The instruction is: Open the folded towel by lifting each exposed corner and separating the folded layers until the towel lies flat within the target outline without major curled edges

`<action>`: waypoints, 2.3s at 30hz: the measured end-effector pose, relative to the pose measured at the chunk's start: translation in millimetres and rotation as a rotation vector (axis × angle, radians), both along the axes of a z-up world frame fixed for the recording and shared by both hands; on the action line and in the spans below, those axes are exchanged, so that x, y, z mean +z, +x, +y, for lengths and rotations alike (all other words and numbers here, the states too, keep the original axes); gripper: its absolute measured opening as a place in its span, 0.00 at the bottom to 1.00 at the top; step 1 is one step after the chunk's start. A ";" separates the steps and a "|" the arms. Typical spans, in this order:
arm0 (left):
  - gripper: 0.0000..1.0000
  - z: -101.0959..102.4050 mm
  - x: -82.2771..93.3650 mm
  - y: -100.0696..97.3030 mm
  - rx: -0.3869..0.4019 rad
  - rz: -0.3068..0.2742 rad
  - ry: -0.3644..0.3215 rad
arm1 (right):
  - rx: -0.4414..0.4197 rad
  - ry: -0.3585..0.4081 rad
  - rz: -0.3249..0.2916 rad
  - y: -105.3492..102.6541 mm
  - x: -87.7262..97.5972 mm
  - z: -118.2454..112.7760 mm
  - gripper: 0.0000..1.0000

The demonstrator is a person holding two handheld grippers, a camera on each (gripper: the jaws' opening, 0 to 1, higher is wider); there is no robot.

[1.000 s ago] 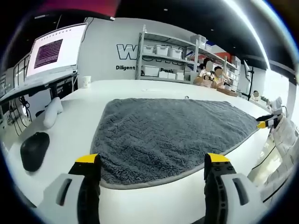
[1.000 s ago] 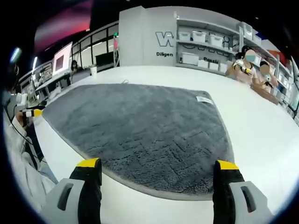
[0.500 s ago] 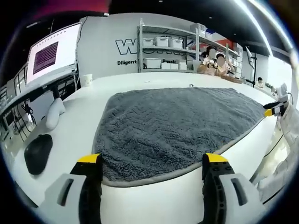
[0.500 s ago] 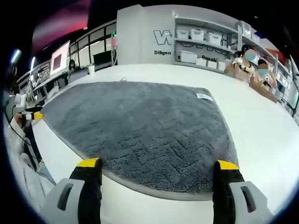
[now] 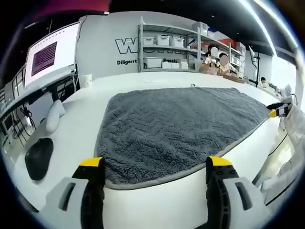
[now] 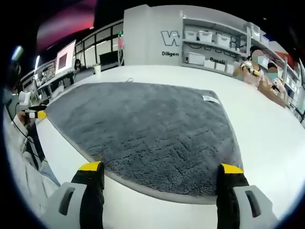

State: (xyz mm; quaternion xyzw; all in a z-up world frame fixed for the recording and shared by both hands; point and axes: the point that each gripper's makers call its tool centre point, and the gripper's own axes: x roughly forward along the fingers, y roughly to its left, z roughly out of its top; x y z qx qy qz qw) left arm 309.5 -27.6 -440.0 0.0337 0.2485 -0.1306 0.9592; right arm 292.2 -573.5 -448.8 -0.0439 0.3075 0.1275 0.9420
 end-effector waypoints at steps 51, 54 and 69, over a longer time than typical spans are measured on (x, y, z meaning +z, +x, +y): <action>0.92 -42.8 11.5 47.7 0.065 -0.053 -0.091 | -0.065 0.092 -0.092 58.2 14.7 78.7 0.99; 0.92 -41.5 2.0 46.2 0.066 -0.029 -0.062 | -0.063 0.061 -0.063 54.2 6.7 75.0 0.99; 0.92 -41.6 -2.0 42.8 0.017 -0.028 0.003 | 0.008 0.012 -0.053 49.6 0.9 74.1 0.99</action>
